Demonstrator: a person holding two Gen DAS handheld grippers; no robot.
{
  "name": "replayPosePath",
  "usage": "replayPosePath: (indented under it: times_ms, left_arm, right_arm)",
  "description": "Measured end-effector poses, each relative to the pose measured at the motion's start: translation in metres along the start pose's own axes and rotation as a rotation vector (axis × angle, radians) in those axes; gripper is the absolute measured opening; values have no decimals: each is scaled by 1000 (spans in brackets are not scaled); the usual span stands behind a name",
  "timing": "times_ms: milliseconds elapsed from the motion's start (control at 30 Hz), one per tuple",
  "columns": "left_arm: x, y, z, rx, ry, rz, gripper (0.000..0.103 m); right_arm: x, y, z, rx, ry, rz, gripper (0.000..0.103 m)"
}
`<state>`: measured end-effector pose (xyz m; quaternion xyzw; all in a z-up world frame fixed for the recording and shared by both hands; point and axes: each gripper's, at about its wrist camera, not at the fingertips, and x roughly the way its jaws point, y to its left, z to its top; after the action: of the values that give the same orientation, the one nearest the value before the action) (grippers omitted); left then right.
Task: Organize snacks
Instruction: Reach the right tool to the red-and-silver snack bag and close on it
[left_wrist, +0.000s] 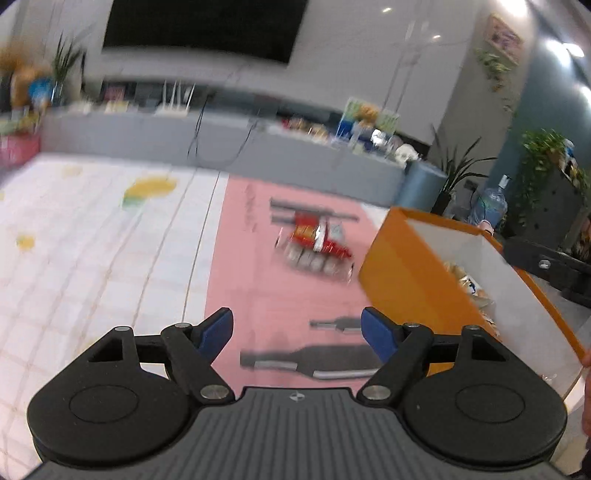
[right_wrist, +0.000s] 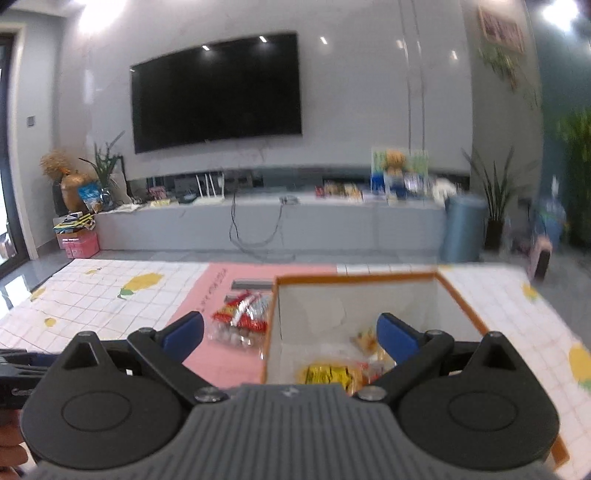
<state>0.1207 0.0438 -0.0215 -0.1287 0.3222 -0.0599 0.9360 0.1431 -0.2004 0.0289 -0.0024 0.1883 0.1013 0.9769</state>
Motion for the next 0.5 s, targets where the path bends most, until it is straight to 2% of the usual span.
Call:
replayPosePath:
  times_ms: [100,367,467,500]
  left_arm:
    - [1,15,-4,-54,21,-22,92]
    - [3,40,-3,-123,72,27,92]
    - [5,41,-2,-121,85,53,92]
    - [4,43,0,-138,95,55,92]
  right_arm:
    - [4,11,-8,-60,-20,45,98]
    - [8,52,-26,-129,-136,75,95]
    - [10,67,-26,-141,-122,103,91]
    - [14,69,-23,-140,-102,116,87]
